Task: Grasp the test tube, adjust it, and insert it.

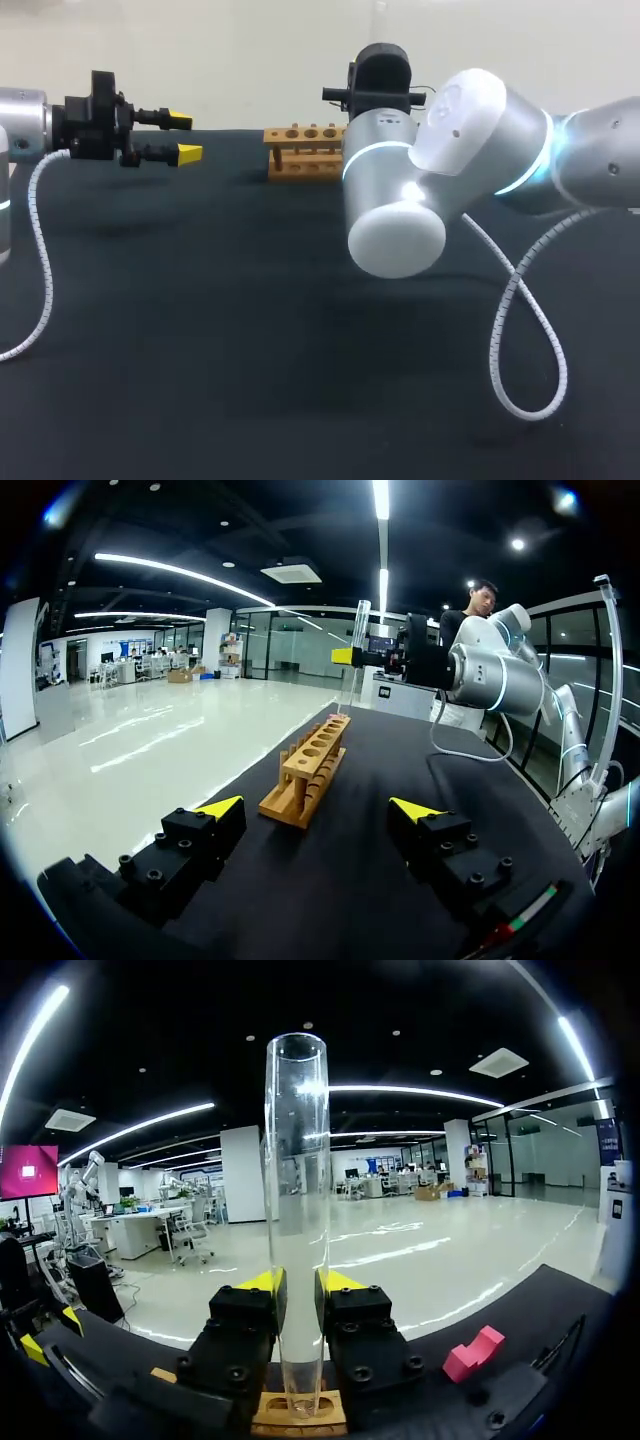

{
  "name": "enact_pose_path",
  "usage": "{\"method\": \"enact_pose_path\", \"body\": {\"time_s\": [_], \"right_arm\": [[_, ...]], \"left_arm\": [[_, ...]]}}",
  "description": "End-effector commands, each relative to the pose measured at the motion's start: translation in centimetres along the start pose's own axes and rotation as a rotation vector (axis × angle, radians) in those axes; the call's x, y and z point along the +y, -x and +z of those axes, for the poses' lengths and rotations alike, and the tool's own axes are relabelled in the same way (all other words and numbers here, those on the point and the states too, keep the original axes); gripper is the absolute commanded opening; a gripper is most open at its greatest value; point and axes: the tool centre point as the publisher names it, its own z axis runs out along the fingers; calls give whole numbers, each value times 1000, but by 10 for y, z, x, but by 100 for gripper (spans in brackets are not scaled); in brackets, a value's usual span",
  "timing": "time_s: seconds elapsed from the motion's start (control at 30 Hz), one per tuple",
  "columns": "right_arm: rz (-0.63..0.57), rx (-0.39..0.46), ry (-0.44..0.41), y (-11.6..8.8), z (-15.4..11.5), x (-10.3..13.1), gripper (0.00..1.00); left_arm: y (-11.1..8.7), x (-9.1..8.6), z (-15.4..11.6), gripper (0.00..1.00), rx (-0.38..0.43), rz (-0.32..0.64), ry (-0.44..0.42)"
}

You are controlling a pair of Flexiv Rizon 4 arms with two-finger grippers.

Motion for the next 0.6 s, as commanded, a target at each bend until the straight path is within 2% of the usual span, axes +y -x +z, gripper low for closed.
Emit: {"method": "enact_pose_path", "body": {"time_s": [0.03,0.6], "right_arm": [[-4,-5,9,-7,10,-1,0],[-52,13,8,-23,20,-12,0]], "left_arm": [[-1,-2,0,100,-3,3,5],[-1,-2,0,100,-3,3,5]]}}
